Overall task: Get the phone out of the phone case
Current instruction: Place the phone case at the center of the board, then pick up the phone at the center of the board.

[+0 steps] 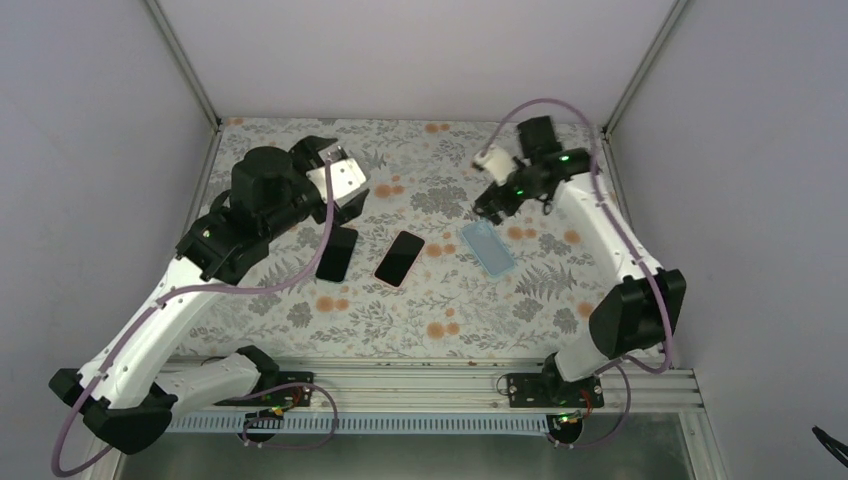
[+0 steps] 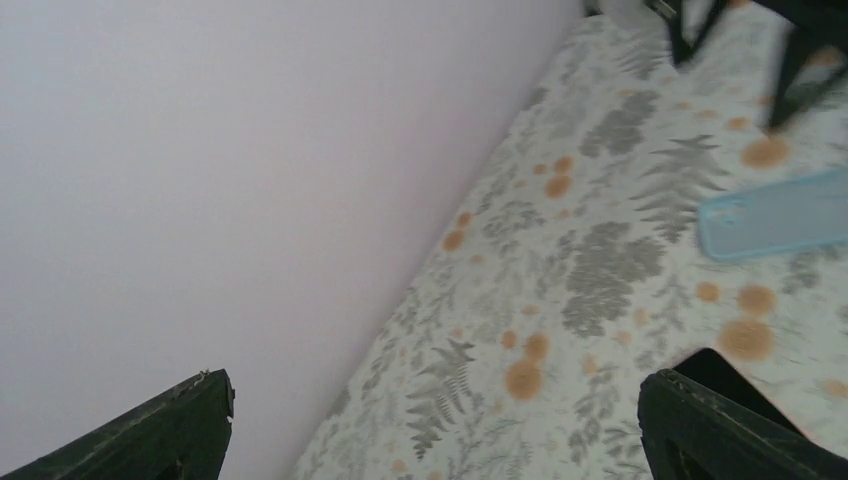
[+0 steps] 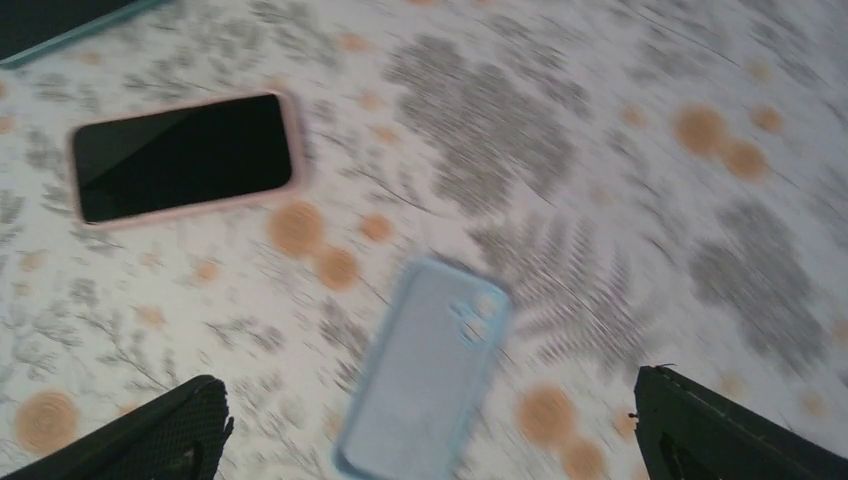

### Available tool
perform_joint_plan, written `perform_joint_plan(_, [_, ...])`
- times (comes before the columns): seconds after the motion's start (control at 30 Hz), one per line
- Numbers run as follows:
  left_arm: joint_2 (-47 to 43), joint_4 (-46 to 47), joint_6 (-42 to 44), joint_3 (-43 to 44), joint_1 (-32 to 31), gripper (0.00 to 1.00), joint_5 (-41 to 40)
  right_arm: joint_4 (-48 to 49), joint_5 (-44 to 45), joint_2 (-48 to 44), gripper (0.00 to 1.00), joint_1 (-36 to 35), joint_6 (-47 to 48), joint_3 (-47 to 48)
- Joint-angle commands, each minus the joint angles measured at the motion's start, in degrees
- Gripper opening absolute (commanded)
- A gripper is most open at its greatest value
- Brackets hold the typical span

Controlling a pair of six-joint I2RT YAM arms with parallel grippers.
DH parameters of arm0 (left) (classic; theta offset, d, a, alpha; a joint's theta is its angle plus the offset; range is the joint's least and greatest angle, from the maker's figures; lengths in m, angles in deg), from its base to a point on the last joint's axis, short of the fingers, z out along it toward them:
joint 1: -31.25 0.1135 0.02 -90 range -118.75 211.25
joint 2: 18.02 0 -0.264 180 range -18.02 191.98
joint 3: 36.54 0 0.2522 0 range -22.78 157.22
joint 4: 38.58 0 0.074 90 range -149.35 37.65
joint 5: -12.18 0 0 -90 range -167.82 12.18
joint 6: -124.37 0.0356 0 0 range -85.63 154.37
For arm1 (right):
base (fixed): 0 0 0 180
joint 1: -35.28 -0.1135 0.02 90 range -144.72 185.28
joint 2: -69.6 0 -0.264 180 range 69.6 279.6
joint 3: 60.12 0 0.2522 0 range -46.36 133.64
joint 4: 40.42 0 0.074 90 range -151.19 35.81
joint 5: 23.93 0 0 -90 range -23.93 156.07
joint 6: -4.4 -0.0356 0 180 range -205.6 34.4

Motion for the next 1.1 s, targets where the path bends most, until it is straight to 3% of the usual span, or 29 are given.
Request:
perform_joint_plan(0.0, [2.82, 5.58, -4.08, 1.02, 2.19, 1.0, -8.08, 16.05, 1.49, 0.42, 1.0, -11.66, -5.2, -8.63])
perform_joint_plan(0.13, [2.6, 12.41, -3.77, -2.4, 5.29, 1.0, -10.25, 25.37, 5.77, 2.19, 1.0, -22.95, -4.59, -13.03])
perform_joint_plan(0.3, [3.09, 14.6, -5.54, -4.89, 9.51, 1.0, -7.13, 19.22, 2.13, 10.14, 1.0, -29.39, 6.8, -10.97])
perform_joint_plan(0.4, [4.06, 17.02, -7.18, -5.96, 11.73, 1.0, -6.92, 18.51, 1.56, 13.87, 1.0, -30.55, 12.71, -9.4])
perform_joint_plan(0.83, [7.53, 19.24, -11.33, -6.25, 16.99, 1.0, -7.5, 23.13, 14.03, 37.75, 1.0, -30.78, 4.02, 14.03])
perform_joint_plan(1.07, [6.11, 19.34, -11.2, -7.91, 17.95, 1.0, -6.46, 25.97, 20.75, 41.51, 1.0, -29.25, 2.93, 14.95])
